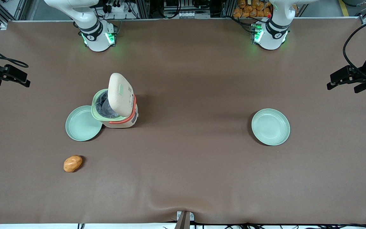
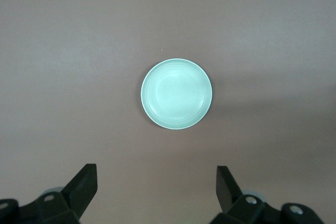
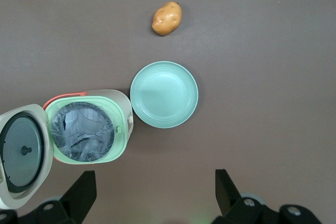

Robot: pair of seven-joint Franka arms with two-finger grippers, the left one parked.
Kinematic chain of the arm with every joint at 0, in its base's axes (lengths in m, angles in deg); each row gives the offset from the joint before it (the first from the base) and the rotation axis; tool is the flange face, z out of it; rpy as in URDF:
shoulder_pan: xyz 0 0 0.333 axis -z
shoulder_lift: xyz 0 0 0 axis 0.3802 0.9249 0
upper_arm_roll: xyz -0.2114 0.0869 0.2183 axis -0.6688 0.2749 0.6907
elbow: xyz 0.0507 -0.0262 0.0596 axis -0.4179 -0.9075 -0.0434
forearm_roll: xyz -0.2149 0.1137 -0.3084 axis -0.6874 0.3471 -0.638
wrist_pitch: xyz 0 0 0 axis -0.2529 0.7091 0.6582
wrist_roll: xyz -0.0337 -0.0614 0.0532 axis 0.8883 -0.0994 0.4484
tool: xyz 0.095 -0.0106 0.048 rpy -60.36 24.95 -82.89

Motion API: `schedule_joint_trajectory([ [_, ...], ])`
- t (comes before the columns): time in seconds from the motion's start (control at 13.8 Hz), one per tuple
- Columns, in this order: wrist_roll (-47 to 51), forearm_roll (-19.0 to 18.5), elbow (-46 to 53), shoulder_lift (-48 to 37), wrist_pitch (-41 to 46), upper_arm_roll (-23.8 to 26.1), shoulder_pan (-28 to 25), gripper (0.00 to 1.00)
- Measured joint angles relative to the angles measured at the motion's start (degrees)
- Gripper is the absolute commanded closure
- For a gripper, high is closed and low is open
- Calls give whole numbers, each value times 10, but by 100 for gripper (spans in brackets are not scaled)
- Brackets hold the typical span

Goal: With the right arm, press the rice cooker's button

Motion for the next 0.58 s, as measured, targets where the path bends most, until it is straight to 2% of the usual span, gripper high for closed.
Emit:
schedule_joint_trajectory([
  [0.58, 0, 0, -3, -5, 13, 0, 0, 0],
])
